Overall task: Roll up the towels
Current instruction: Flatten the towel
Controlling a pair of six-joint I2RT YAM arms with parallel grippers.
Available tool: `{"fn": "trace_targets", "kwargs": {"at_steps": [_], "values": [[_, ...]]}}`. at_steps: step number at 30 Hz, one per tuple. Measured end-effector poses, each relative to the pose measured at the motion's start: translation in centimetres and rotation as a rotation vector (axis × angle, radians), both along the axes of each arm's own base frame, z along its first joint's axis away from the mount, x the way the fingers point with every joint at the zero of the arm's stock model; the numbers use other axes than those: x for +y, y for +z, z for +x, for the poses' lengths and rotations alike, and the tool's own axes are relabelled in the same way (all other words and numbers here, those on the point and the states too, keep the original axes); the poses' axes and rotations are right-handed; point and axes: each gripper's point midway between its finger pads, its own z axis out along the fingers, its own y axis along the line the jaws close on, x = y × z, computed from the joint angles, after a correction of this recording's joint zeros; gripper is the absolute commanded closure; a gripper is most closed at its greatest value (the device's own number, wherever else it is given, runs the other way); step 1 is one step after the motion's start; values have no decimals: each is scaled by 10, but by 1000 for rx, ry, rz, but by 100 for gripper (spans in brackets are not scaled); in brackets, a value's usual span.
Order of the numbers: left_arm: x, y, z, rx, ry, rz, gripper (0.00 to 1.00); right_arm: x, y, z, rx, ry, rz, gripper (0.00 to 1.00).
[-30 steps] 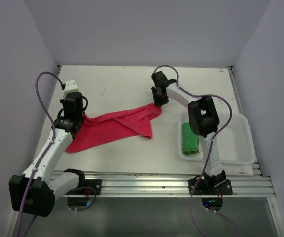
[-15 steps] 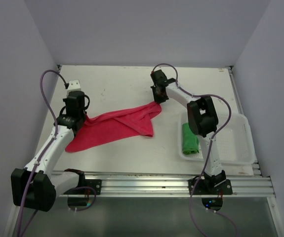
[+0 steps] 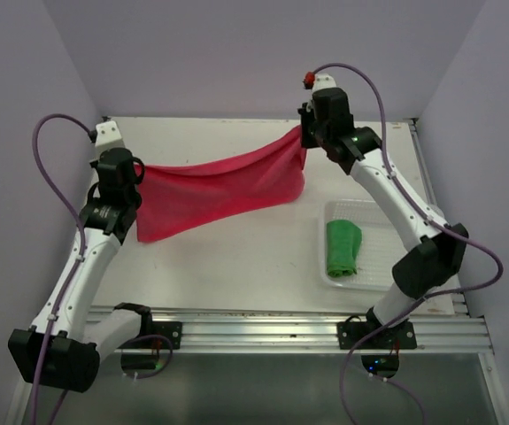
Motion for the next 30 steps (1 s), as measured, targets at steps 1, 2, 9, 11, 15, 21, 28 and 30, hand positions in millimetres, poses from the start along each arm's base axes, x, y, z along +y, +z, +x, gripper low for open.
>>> {"fn": "trace_targets", "kwargs": {"at_steps": [1,2,9,11,15,21,28,30], "values": [[1,9,-1,-23,5,-4,100,-4,13,-7,-29,1,13,100],[2,16,-3,-44,9,-6,100,-8,23,-15,-48,1,21,100],[12,43,-27,-126,52,-16,100,-27,26,-52,-61,1,26,100],[15,50,-36,-149,68,-20,100,-30,24,-60,-58,2,26,100],[23,67,-59,-217,103,-22,100,-39,33,-78,-78,4,41,100],[34,77,-92,-286,153,-33,100,-44,60,-115,-130,48,120,100],[44,69,-122,-321,201,-53,100,-38,59,-158,-98,143,216,100],[45,68,-130,-339,210,-63,100,-38,52,-170,-77,161,229,100]]}}
